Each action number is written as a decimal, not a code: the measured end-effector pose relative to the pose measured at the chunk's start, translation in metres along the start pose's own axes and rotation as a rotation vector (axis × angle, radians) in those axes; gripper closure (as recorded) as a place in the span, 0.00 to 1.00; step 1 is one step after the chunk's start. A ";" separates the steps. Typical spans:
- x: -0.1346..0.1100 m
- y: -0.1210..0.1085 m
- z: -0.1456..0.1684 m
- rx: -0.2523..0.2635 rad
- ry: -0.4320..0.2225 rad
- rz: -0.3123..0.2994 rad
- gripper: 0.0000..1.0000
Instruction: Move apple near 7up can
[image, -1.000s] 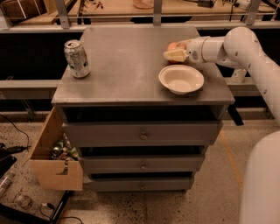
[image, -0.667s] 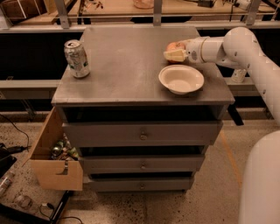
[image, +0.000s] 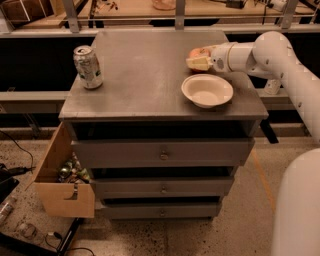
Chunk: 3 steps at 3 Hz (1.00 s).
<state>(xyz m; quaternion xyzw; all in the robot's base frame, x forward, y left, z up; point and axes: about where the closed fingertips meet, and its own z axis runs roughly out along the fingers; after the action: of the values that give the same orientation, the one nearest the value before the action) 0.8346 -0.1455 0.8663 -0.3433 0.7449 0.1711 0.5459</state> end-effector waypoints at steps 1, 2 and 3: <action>-0.027 -0.006 -0.022 0.017 -0.013 -0.049 1.00; -0.066 -0.013 -0.057 0.053 -0.004 -0.105 1.00; -0.101 -0.005 -0.084 0.088 0.006 -0.154 1.00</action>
Offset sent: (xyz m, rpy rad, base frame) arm -0.0396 -0.0519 0.1595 -0.1492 -0.1501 -0.0501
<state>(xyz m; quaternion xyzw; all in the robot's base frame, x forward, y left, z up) 0.7961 -0.1692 0.9900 -0.3756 0.7249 0.0947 0.5696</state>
